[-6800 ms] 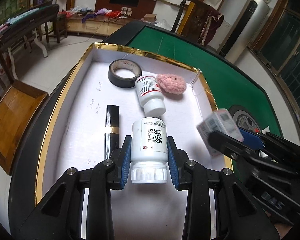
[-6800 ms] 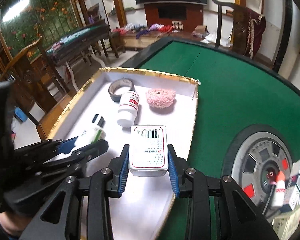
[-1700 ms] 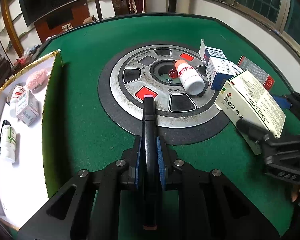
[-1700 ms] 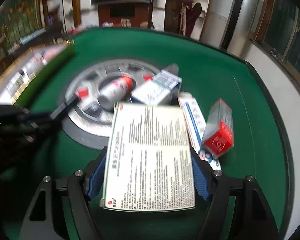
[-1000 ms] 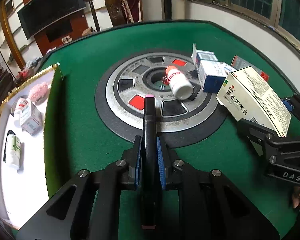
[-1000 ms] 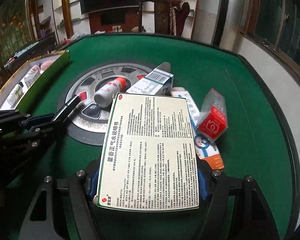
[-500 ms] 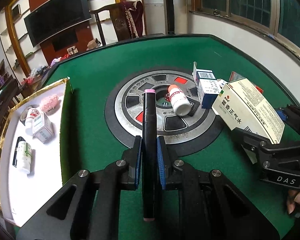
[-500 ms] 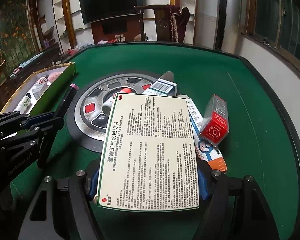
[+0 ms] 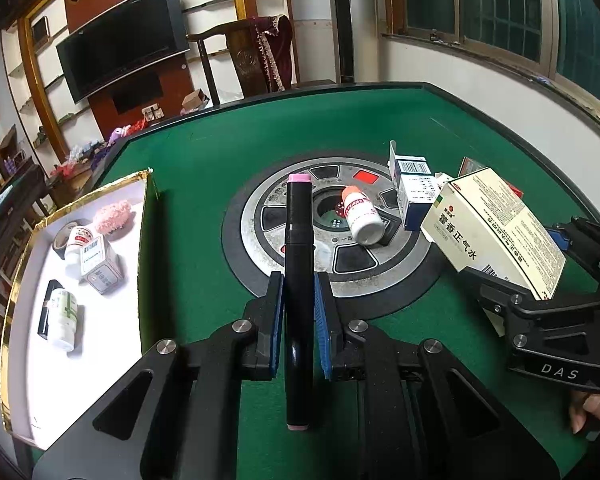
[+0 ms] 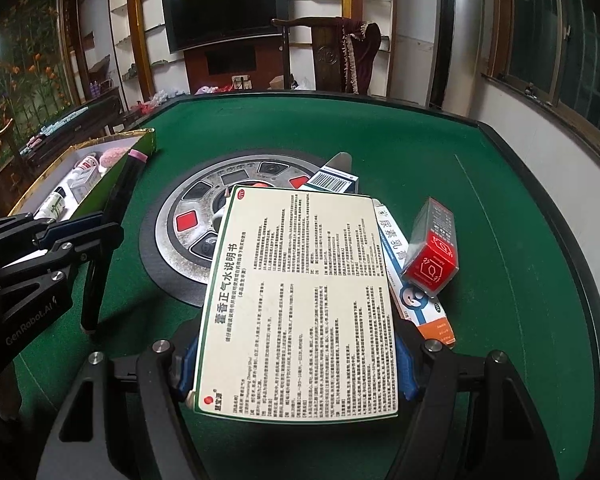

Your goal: Organize objects

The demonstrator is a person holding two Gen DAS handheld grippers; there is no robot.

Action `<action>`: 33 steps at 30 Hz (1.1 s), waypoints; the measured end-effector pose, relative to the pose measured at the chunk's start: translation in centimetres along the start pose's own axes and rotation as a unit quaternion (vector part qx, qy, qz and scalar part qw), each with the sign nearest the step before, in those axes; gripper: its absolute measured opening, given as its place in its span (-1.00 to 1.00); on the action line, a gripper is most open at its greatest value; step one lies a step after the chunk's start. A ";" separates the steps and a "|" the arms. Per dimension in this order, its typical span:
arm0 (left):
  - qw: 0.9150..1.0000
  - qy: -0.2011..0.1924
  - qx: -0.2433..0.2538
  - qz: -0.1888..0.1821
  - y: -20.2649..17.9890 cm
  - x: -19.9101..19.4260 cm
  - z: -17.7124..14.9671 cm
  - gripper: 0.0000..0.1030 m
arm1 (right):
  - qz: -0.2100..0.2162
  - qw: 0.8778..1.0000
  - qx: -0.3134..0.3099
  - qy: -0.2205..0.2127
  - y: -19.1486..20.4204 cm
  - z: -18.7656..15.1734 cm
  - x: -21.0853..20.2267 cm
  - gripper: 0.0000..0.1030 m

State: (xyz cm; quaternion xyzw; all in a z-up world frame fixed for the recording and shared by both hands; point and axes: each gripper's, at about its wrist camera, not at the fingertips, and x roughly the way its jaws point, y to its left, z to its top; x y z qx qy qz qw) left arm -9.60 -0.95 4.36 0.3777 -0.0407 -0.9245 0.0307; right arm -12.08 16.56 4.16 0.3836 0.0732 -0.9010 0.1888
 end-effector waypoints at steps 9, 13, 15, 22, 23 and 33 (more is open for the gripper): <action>1.000 -0.009 0.000 0.006 0.0 -0.5 -0.1 -0.72 | 0.001 1.000 -0.001 -0.003 0.2 0.0 0.0 0.42; 1.000 -0.013 0.000 0.006 0.1 -0.8 0.0 -0.72 | 0.000 1.000 0.001 -0.003 0.2 0.1 0.0 0.42; 1.000 -0.017 -0.001 0.006 0.2 -1.0 0.1 -0.72 | -0.001 1.000 0.002 -0.005 0.2 0.1 0.0 0.42; 1.000 -0.030 -0.008 0.006 0.6 -1.8 0.3 -0.72 | 0.002 1.000 0.009 -0.010 0.6 0.3 -0.4 0.42; 0.999 -0.030 -0.008 0.006 0.7 -1.9 0.4 -0.72 | 0.002 1.000 0.008 -0.012 0.8 0.3 -0.6 0.42; 0.998 -0.048 -0.035 0.005 2.7 -3.3 0.9 -0.72 | 0.008 1.000 0.014 -0.022 2.2 0.2 -1.3 0.42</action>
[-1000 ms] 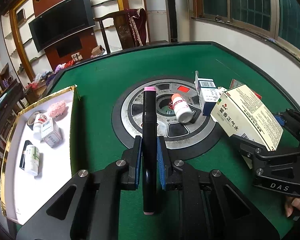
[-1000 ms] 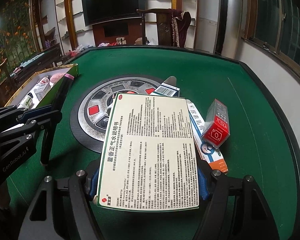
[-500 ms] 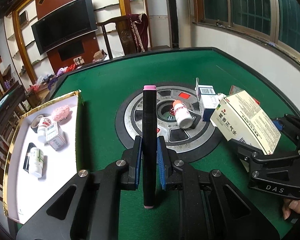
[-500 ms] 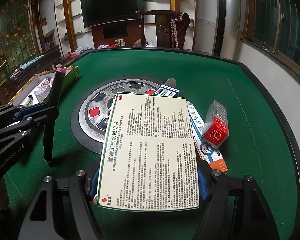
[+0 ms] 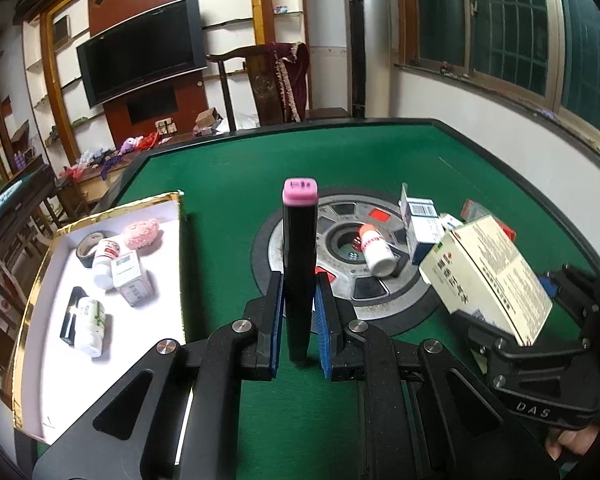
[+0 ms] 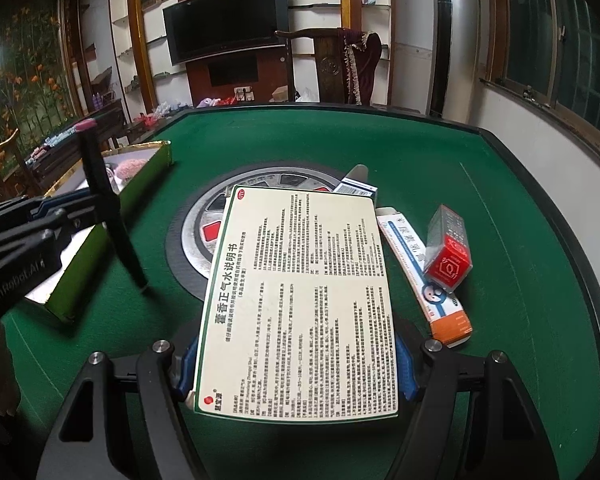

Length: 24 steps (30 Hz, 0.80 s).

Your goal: Organize objects

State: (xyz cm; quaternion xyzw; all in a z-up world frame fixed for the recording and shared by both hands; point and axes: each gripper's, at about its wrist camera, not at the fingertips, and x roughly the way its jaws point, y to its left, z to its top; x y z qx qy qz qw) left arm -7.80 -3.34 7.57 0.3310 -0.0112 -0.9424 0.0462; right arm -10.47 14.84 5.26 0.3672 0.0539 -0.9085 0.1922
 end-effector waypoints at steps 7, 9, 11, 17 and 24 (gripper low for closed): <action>0.999 -0.009 -0.039 0.016 3.5 -0.6 0.5 -0.72 | 0.019 1.000 -0.013 -0.006 2.7 0.2 -0.3 0.42; 0.999 -0.011 -0.046 0.021 4.6 -0.7 0.5 -0.72 | 0.026 0.999 -0.016 -0.007 3.6 0.3 -0.3 0.42; 0.998 -0.012 -0.054 0.026 5.6 -0.8 0.5 -0.72 | 0.037 0.999 -0.017 -0.008 4.4 0.5 -0.2 0.42; 0.996 -0.006 -0.089 0.011 9.4 -1.2 0.4 -0.71 | 0.060 0.998 -0.028 -0.011 7.3 1.4 -0.2 0.42; 0.990 -0.006 -0.137 -0.041 13.2 -2.1 0.0 -0.67 | 0.094 0.995 -0.029 -0.016 10.3 2.7 -0.3 0.42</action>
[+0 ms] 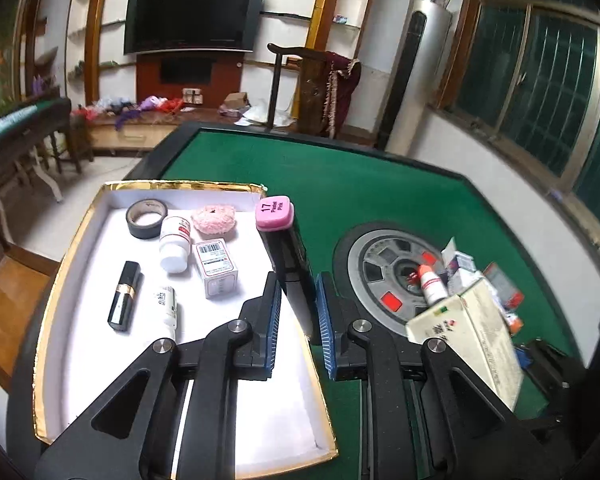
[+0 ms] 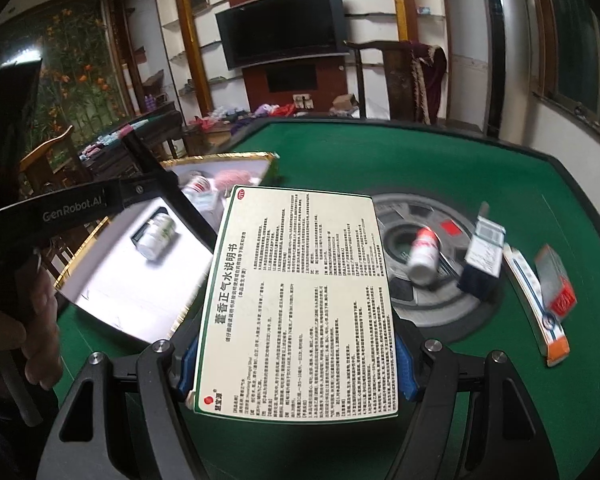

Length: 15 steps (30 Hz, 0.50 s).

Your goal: Organize objects

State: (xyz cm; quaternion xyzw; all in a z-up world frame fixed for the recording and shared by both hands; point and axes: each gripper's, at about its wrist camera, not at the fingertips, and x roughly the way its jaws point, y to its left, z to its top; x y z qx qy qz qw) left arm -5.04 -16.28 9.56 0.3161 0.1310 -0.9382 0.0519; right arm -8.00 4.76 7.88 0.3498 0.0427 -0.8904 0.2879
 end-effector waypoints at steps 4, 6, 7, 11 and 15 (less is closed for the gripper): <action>0.996 0.013 -0.039 -0.079 1.8 -0.4 0.3 -0.73 | 0.004 1.000 -0.008 -0.007 1.2 0.5 0.3 0.42; 0.996 0.010 -0.031 -0.081 1.8 -0.8 0.4 -0.73 | 0.004 1.000 -0.007 -0.007 1.4 0.4 0.5 0.42; 0.996 0.007 -0.032 -0.083 1.8 -1.1 0.4 -0.73 | 0.005 1.000 -0.005 -0.005 1.5 0.4 0.6 0.42; 0.995 -0.001 -0.031 -0.093 2.0 -2.3 0.7 -0.73 | 0.006 1.000 -0.006 -0.004 2.2 0.3 0.7 0.42; 0.994 -0.010 -0.043 -0.100 3.4 -3.6 1.2 -0.73 | 0.011 1.000 -0.016 -0.003 3.3 0.3 0.8 0.42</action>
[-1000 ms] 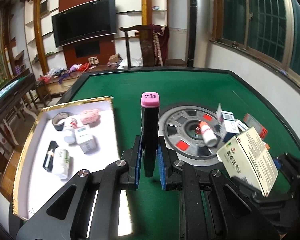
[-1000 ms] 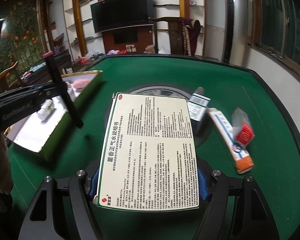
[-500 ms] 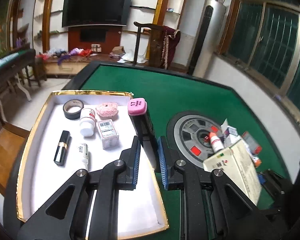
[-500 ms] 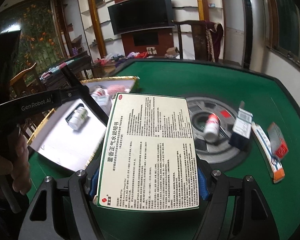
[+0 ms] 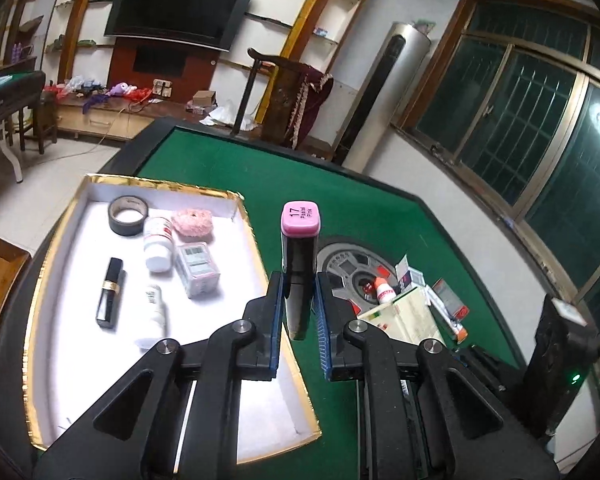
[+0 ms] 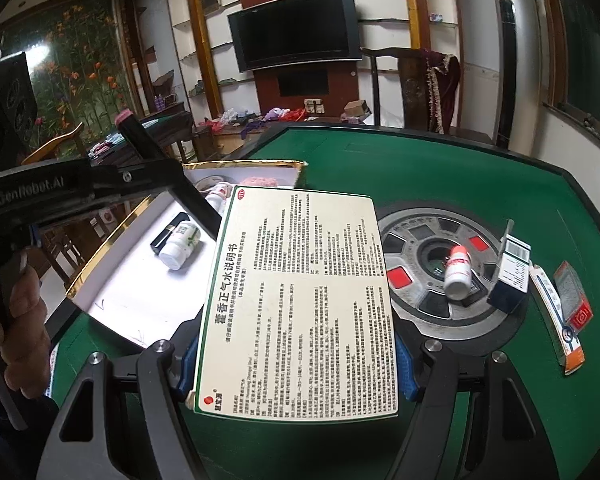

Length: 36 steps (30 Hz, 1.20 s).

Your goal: Organize objects

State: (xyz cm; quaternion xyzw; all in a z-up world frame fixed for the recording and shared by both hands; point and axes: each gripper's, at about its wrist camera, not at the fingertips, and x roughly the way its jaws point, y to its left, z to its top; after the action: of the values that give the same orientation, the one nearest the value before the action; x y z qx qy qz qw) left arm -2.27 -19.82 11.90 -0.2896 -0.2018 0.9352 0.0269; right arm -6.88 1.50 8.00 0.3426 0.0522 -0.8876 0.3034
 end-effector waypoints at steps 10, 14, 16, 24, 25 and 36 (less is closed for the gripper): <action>1.000 -0.006 -0.009 0.023 5.0 -6.9 -0.6 -0.73 | 0.033 0.998 -0.051 0.005 5.2 1.1 1.1 0.42; 0.998 0.040 -0.009 0.056 7.6 -7.2 -0.8 -0.73 | 0.046 0.997 -0.063 0.015 6.9 1.6 2.3 0.42; 0.996 0.060 -0.003 0.070 8.3 -7.2 -0.7 -0.73 | 0.054 0.996 -0.062 0.024 7.4 1.8 3.2 0.42; 0.987 0.128 0.017 0.098 9.8 -4.4 -0.5 -0.73 | 0.050 0.995 -0.067 0.056 8.7 1.3 6.4 0.42; 0.986 0.134 0.014 0.100 10.1 -3.9 -0.6 -0.72 | 0.048 0.995 -0.068 0.059 8.8 1.3 6.6 0.42; 0.985 0.134 -0.016 0.103 11.6 -0.8 0.6 -0.71 | 0.017 0.994 -0.064 0.082 8.8 0.8 9.1 0.42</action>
State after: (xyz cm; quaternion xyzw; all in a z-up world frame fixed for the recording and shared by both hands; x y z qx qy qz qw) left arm -1.21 -30.84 8.22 -0.4322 -0.1808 0.8822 -0.0477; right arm -7.58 -10.47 3.84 0.3948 0.1273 -0.8464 0.3339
